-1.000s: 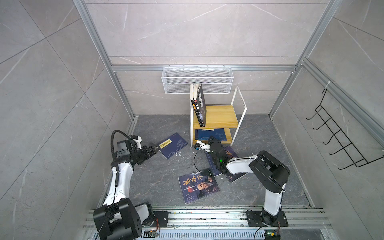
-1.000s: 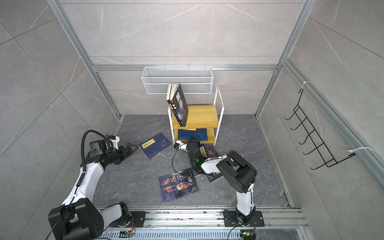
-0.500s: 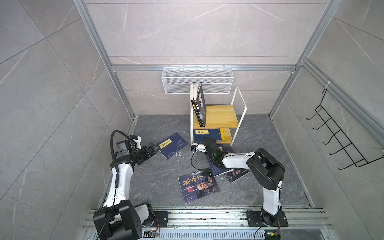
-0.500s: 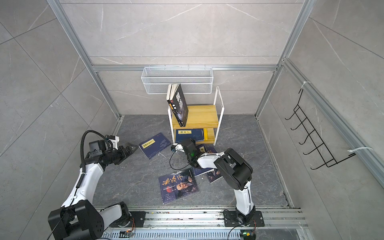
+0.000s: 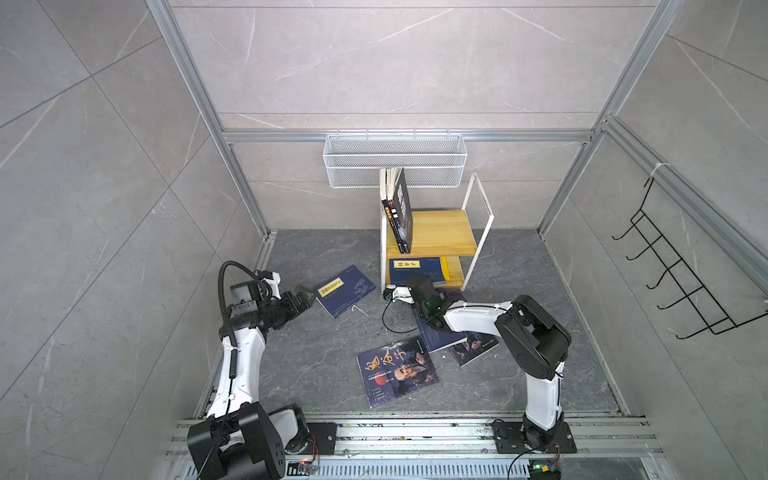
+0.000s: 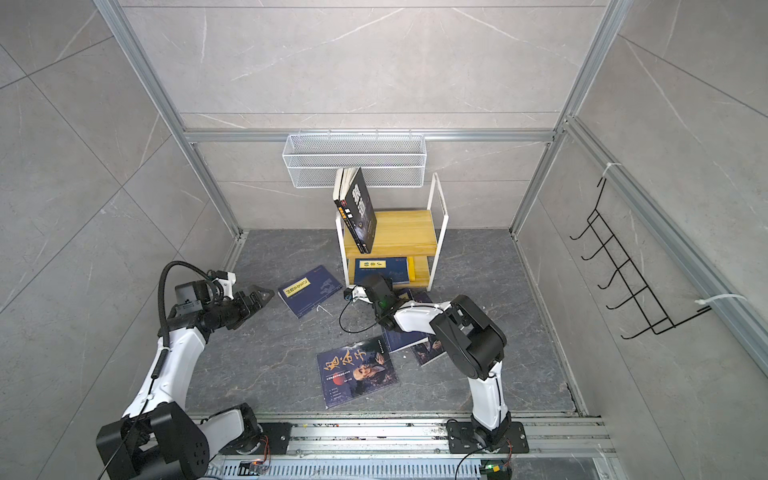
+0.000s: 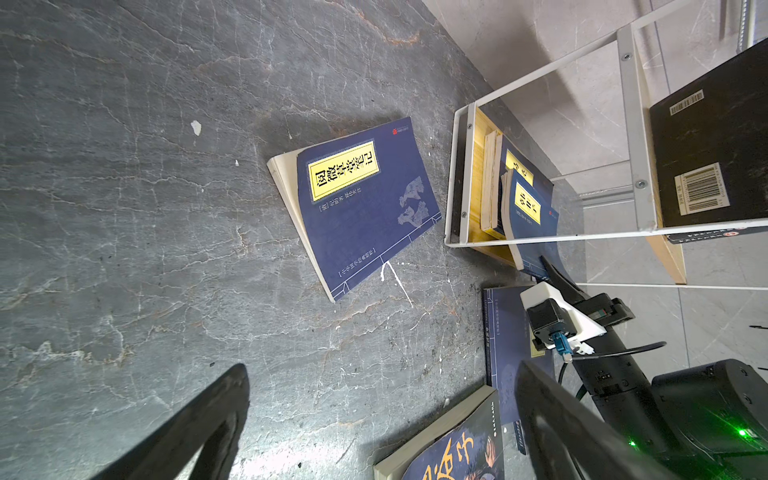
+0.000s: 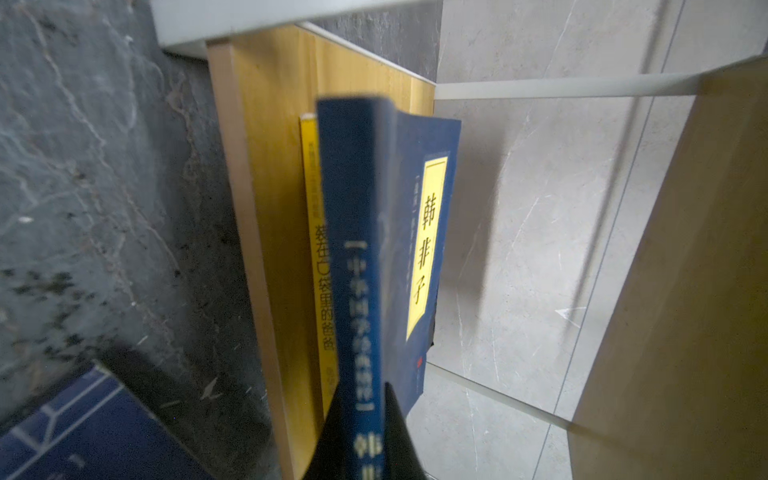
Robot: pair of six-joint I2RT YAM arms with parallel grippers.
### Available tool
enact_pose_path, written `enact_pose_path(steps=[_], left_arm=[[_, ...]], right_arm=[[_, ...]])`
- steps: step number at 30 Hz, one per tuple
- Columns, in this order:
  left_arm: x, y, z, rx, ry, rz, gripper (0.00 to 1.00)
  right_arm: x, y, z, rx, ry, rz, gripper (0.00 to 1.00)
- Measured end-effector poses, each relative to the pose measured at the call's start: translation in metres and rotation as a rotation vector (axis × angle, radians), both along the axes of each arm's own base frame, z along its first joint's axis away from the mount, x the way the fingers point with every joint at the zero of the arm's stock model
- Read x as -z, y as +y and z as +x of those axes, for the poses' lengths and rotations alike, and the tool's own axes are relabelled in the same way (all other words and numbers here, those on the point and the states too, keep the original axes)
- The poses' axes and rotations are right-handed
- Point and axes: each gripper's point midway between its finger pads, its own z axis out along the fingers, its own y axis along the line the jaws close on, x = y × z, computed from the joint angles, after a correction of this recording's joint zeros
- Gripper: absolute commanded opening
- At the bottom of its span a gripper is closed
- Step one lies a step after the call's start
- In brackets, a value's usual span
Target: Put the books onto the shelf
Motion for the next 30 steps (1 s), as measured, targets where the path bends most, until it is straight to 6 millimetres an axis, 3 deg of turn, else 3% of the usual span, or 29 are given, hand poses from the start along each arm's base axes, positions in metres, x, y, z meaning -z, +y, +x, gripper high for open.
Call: enact_pose_path(steps=[9, 16, 19, 26, 30], left_arm=[[-0.003, 0.001, -0.001, -0.005, -0.009, 0.001, 1.00], [-0.003, 0.002, 0.000, -0.006, -0.010, 0.000, 1.00], [-0.003, 0.001, 0.000, -0.006, -0.011, 0.000, 1.00], [-0.005, 0.003, -0.001, -0.013, -0.015, 0.002, 1.00], [-0.006, 0.004, -0.001, -0.015, -0.020, 0.003, 1.00]], right_arm=[[0.016, -0.001, -0.008, -0.018, 0.080, 0.000, 0.37], [0.017, 0.006, -0.013, -0.050, 0.164, 0.018, 0.41], [0.014, 0.008, -0.013, -0.061, 0.187, 0.027, 0.36], [0.007, 0.010, -0.010, -0.074, 0.215, 0.029, 0.12], [-0.009, 0.016, -0.001, -0.087, 0.184, 0.039, 0.06]])
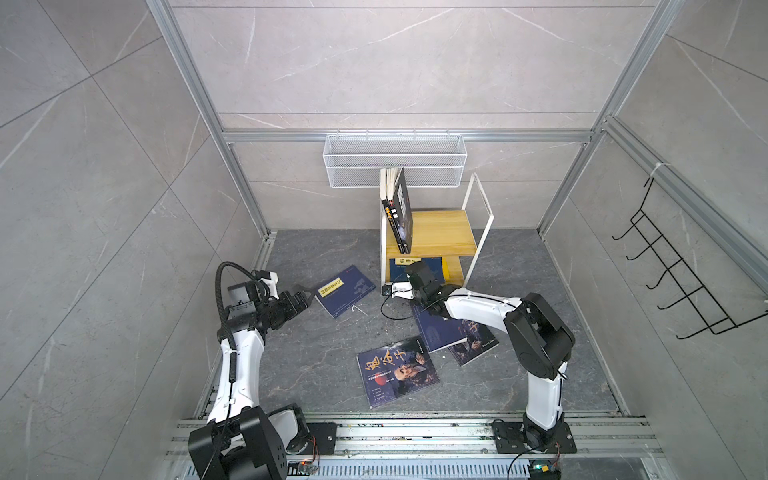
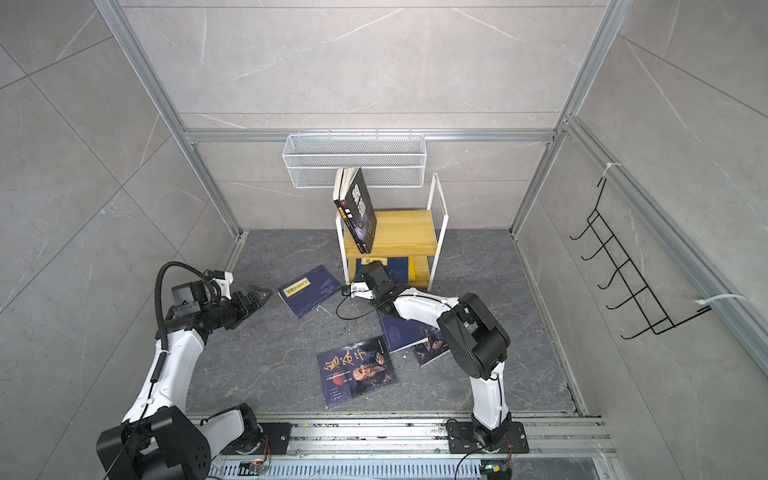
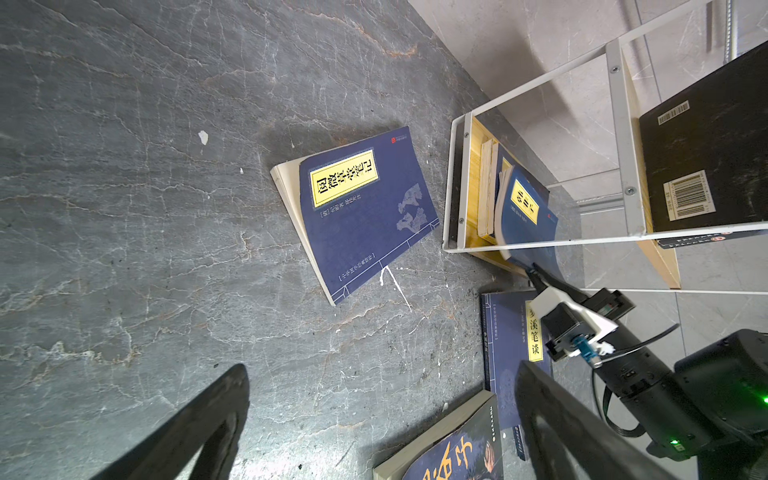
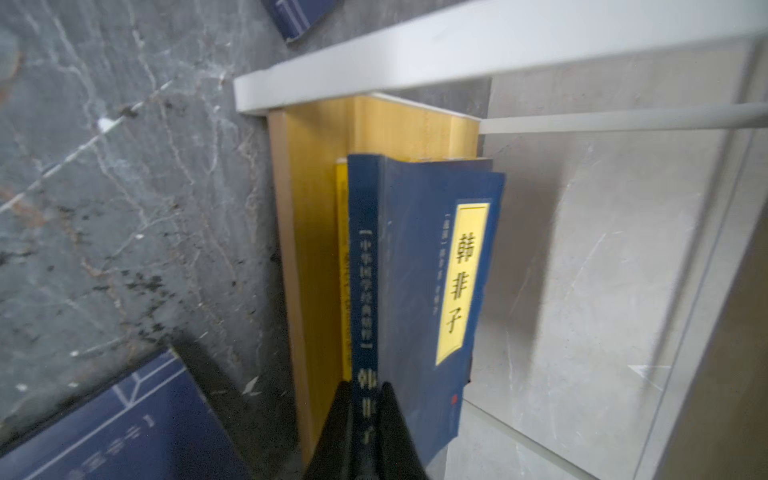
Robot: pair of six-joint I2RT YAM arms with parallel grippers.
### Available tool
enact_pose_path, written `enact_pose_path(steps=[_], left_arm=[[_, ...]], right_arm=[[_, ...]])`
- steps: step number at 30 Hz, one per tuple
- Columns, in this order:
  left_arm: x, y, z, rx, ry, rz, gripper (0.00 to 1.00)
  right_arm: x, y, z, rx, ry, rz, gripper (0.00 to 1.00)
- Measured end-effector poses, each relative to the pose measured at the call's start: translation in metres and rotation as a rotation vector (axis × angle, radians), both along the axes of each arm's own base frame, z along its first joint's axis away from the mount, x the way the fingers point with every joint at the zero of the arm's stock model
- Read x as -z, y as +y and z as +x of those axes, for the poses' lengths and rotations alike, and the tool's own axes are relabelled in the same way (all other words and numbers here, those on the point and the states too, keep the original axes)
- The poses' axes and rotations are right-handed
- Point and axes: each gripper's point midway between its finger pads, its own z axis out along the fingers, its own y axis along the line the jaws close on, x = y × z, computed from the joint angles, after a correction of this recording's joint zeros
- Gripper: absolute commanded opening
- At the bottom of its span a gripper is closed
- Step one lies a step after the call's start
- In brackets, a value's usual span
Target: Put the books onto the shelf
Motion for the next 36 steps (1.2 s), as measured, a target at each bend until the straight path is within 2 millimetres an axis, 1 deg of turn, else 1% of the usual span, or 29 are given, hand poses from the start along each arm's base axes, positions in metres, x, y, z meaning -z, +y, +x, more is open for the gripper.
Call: enact_pose_path(steps=[5, 10, 12, 15, 19, 22, 31, 36], left_arm=[[-0.003, 0.000, -0.001, 0.000, -0.011, -0.001, 1.00], [-0.004, -0.002, -0.001, 0.005, -0.012, -0.012, 1.00], [-0.004, -0.002, -0.001, 0.005, -0.011, -0.013, 1.00], [-0.004, -0.002, -0.001, 0.004, -0.011, -0.014, 1.00], [-0.004, -0.002, -0.001, 0.003, -0.010, -0.016, 1.00], [-0.004, -0.002, -0.001, 0.003, -0.010, -0.016, 1.00], [-0.005, -0.002, -0.001, 0.001, -0.009, -0.019, 1.00], [-0.005, -0.002, -0.001, 0.001, -0.009, -0.020, 1.00]], right_arm=[[-0.008, 0.001, 0.005, -0.013, -0.016, -0.011, 0.05], [-0.015, 0.005, 0.014, -0.017, -0.034, -0.013, 0.08], [-0.013, 0.005, 0.017, -0.014, -0.035, -0.016, 0.10], [-0.007, 0.005, 0.019, -0.020, -0.026, -0.031, 0.18], [0.006, 0.004, 0.014, -0.040, 0.012, -0.059, 0.26], [0.013, 0.003, 0.008, -0.056, 0.050, -0.072, 0.30], [0.016, -0.004, 0.004, -0.060, 0.120, -0.064, 0.32], [0.008, 0.000, 0.003, -0.050, 0.162, -0.019, 0.29]])
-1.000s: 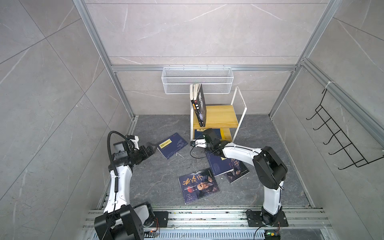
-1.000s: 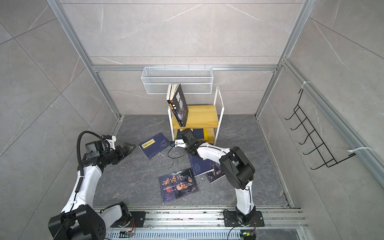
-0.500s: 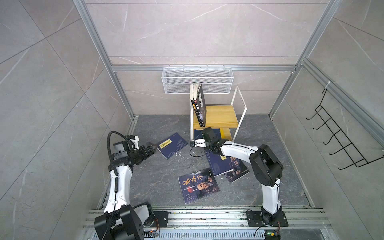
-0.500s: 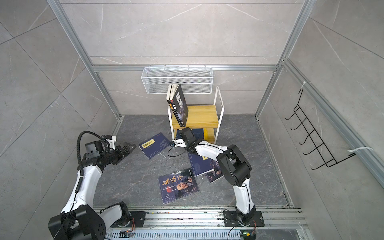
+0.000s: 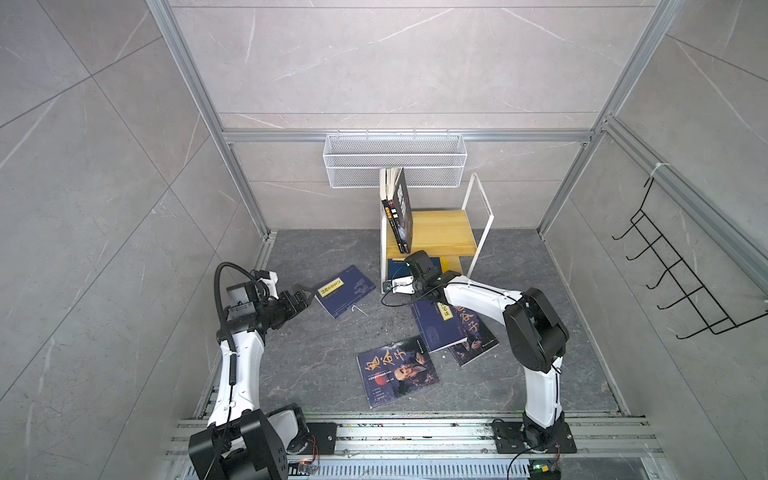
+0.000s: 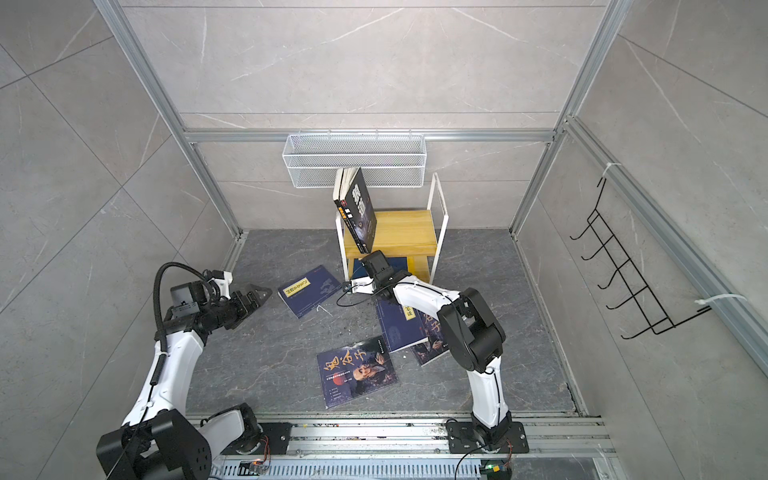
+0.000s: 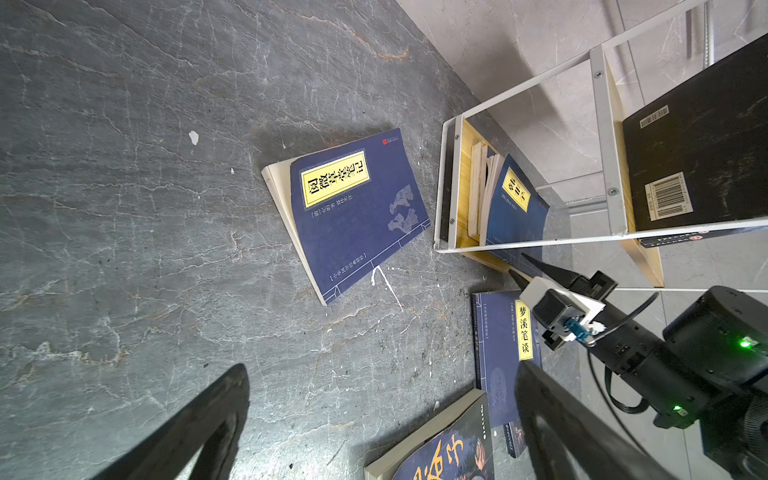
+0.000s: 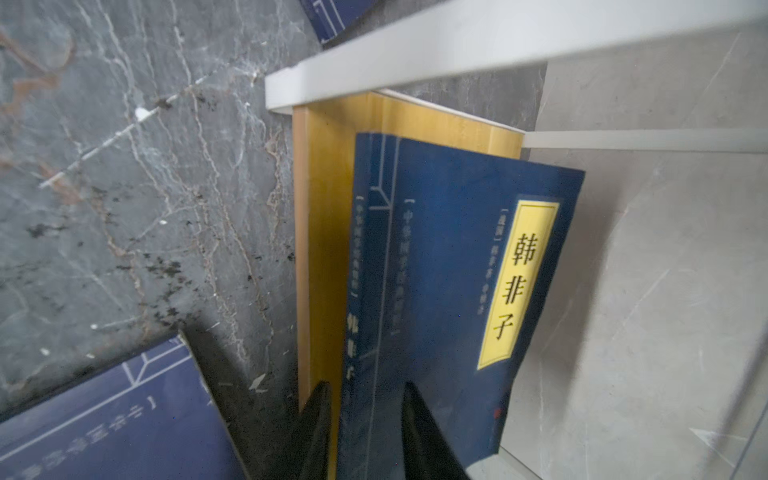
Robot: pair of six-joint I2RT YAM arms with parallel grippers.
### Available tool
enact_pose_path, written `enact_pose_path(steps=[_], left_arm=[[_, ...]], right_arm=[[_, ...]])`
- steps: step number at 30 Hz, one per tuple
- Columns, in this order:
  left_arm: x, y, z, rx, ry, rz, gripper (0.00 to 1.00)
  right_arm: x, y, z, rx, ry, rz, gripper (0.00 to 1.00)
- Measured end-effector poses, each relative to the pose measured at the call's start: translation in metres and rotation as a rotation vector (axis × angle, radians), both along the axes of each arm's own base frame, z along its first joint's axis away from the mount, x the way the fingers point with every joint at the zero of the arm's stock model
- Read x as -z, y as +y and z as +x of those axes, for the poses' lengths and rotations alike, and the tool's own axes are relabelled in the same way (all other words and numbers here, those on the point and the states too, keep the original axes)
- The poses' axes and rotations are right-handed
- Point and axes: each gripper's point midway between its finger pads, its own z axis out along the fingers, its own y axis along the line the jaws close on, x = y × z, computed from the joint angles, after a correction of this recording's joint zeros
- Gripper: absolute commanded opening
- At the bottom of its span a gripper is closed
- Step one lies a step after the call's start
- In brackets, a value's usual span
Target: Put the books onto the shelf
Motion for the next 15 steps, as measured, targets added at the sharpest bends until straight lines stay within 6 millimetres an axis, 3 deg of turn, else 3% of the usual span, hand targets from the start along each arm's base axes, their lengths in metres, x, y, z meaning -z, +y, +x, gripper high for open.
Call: enact_pose_path(steps=[15], left_arm=[[-0.002, 0.001, -0.001, -0.003, -0.007, 0.002, 1.00]], right_arm=[[-0.004, -0.006, 0.013, 0.057, 0.014, 0.037, 0.28]])
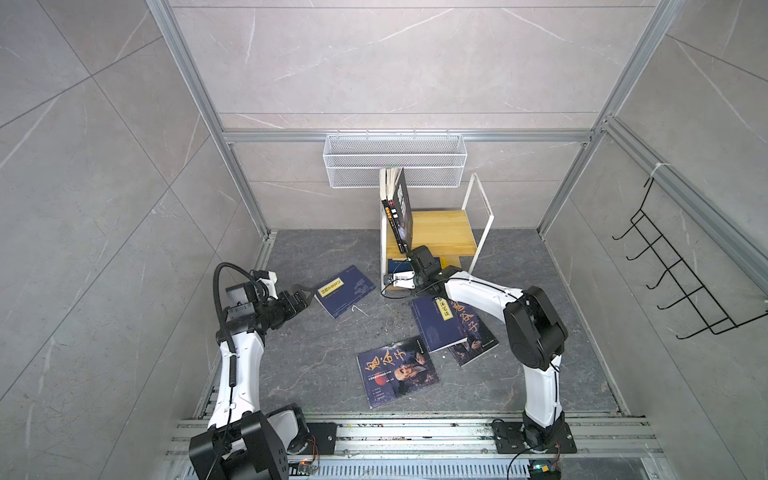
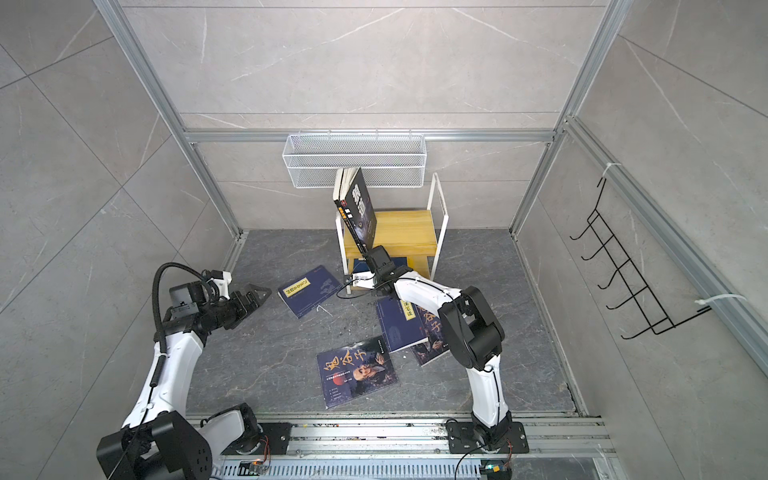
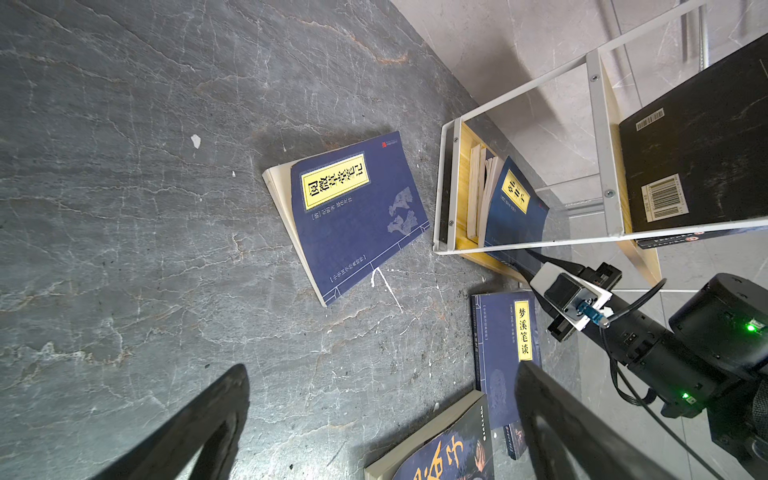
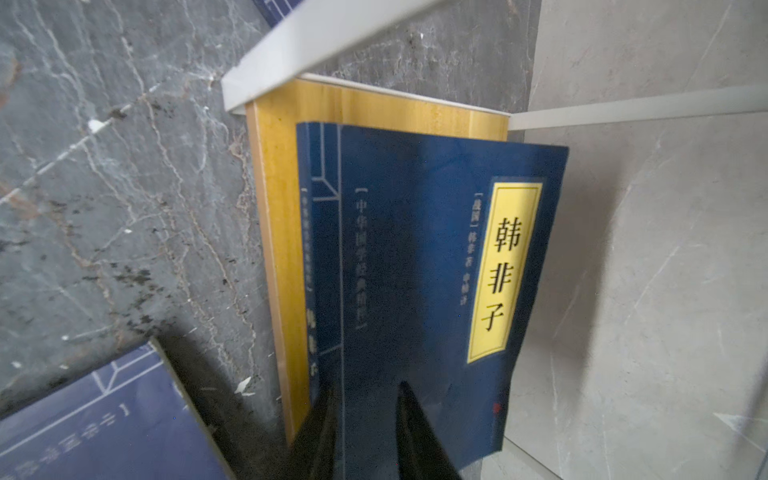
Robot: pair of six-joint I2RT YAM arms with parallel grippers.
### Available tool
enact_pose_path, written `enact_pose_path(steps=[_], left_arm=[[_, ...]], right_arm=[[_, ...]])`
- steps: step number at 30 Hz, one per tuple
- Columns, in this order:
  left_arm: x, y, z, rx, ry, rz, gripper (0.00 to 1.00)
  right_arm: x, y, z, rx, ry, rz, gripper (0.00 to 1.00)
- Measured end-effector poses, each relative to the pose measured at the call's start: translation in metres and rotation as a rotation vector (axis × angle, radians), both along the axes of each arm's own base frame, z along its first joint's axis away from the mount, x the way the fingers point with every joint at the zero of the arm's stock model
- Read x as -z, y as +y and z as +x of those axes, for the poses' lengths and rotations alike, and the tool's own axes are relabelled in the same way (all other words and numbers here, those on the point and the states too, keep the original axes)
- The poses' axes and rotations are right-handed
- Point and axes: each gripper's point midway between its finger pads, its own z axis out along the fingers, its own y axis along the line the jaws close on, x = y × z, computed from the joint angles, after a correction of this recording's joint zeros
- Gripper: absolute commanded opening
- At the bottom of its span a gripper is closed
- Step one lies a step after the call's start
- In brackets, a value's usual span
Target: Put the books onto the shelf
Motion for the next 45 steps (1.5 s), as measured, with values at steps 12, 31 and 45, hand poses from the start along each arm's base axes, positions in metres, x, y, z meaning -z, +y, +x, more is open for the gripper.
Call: enact_pose_path(steps=[12, 31, 45], left_arm=[[0.000, 0.002, 0.000, -0.006, 0.000, 0.000, 1.00], [0.003, 0.003, -0.001, -0.012, 0.004, -0.006, 1.00], [0.003, 0.003, -0.001, -0.015, 0.006, -0.010, 1.00]], right_arm=[[0.002, 0.003, -0.002, 0.014, 0.048, 0.048, 0.36], [-0.003, 0.012, -0.004, 0.027, 0.110, 0.108, 0.37], [0.008, 0.013, -0.006, 0.030, 0.163, 0.113, 0.44]])
